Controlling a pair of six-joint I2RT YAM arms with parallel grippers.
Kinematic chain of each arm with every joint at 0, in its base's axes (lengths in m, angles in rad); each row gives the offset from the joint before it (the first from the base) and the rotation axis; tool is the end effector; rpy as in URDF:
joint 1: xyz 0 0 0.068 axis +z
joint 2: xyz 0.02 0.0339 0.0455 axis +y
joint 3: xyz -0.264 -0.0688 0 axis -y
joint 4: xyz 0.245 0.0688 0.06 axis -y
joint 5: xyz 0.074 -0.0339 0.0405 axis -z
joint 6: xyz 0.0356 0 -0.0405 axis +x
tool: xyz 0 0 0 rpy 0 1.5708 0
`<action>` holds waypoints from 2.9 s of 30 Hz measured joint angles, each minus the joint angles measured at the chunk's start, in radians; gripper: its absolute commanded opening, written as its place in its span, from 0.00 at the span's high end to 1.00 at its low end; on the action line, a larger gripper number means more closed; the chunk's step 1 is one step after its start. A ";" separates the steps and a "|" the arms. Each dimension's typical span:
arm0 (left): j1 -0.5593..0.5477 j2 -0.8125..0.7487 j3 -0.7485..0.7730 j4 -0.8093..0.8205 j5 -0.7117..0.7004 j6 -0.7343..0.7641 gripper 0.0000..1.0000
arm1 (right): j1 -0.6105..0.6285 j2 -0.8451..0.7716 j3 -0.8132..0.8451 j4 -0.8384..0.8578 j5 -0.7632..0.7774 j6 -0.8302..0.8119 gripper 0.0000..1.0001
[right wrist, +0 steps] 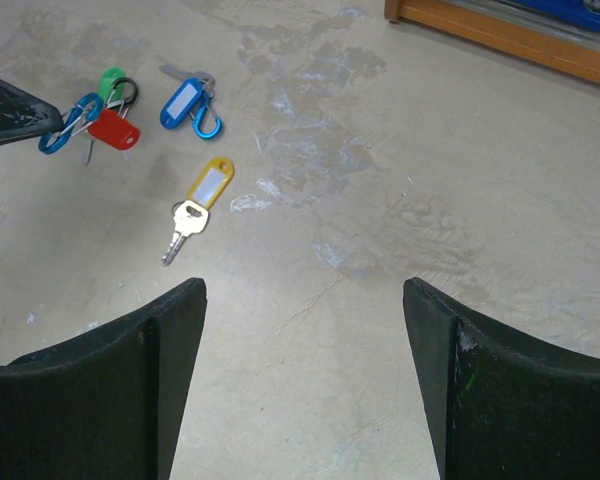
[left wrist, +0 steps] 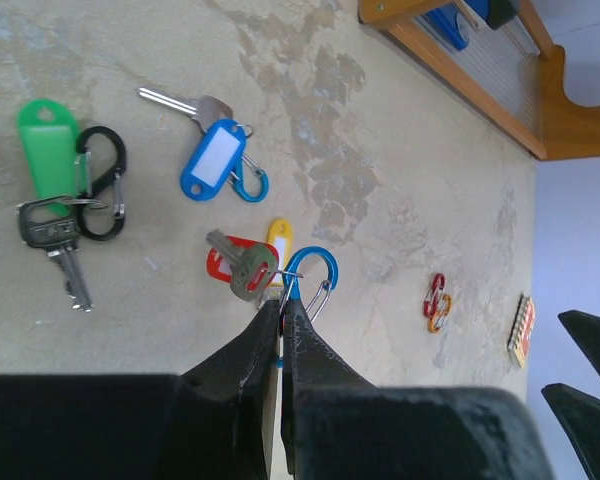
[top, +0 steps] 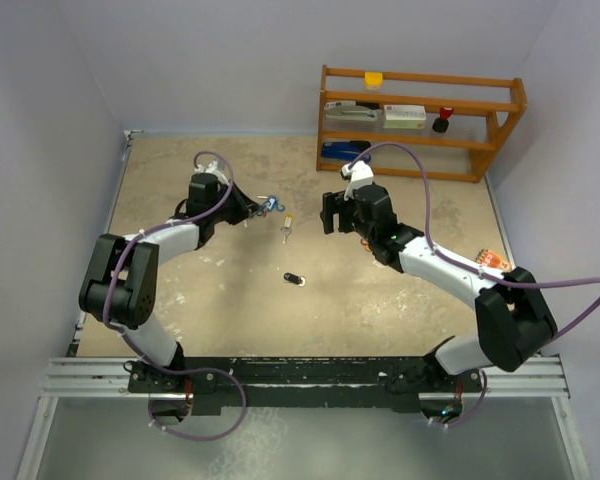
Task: Put the keys on the keyring
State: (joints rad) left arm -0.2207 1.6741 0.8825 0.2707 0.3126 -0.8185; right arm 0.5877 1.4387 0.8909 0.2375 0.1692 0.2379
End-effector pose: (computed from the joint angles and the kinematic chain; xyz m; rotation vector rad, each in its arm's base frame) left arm 0.3446 -0.0885 0.1903 -0.4561 2.1622 -0.9338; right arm 0.2775 0.1777 0.2655 -0.2141 1.8847 0.4070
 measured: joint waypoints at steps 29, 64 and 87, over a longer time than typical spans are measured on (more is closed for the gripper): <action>-0.109 0.031 -0.034 0.267 0.140 0.030 0.99 | -0.001 0.271 0.235 0.001 -0.397 0.291 0.41; -0.143 -0.010 -0.058 0.319 0.193 0.053 1.00 | -0.060 0.294 0.241 0.061 -0.412 0.415 0.77; -0.158 -0.048 -0.076 0.318 0.202 0.056 0.61 | -0.066 0.294 0.209 0.114 -0.441 0.448 1.00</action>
State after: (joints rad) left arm -0.3786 1.6260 0.8070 0.5888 0.5144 -0.7624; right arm 0.5220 1.7325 1.1004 0.3519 -0.2714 0.6857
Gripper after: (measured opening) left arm 0.361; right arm 0.019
